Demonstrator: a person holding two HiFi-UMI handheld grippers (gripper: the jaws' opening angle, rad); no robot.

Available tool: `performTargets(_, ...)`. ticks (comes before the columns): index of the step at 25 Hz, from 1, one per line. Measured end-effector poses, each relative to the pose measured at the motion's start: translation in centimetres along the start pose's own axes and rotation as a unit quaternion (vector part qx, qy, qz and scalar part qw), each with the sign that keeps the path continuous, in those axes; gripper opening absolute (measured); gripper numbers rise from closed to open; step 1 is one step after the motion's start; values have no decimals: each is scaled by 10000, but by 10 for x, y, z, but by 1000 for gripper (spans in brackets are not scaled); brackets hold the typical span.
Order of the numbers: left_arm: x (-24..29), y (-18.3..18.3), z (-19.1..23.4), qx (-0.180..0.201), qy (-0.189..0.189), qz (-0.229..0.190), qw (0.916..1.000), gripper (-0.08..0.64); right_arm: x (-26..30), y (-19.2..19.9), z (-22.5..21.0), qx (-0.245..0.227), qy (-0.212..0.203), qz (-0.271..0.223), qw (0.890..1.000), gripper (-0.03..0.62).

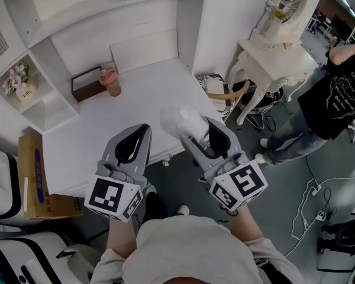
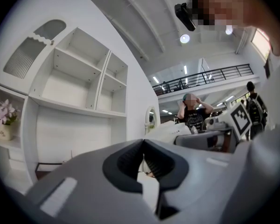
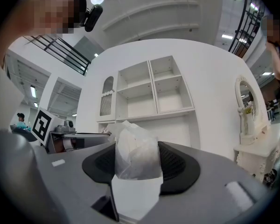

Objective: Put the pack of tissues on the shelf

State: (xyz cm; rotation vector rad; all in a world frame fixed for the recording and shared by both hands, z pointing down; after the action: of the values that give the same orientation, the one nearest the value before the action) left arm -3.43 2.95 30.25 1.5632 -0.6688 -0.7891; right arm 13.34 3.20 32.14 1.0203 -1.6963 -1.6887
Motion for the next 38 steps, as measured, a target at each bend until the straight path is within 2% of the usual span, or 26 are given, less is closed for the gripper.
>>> performTargets(22,65,3,149,-143,763,-96,9969,0,141,6,5,-85,786,-33,9969,242)
performTargets(38,66,8,212,-151,1027,-198,9944,0,192,12,27,-208,1088,-137,9937,242)
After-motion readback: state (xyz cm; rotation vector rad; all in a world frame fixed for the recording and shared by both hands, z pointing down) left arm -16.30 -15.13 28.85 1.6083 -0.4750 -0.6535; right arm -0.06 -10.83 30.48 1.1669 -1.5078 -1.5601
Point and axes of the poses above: the fingertips, and each gripper's own axes: x forward along the fingers, z to its left, y out of its underside, the point moved 6 cm from there along -x, backward along the fingers, and after that the axes turned 6 degrees about -z, right-handed, at the moved point
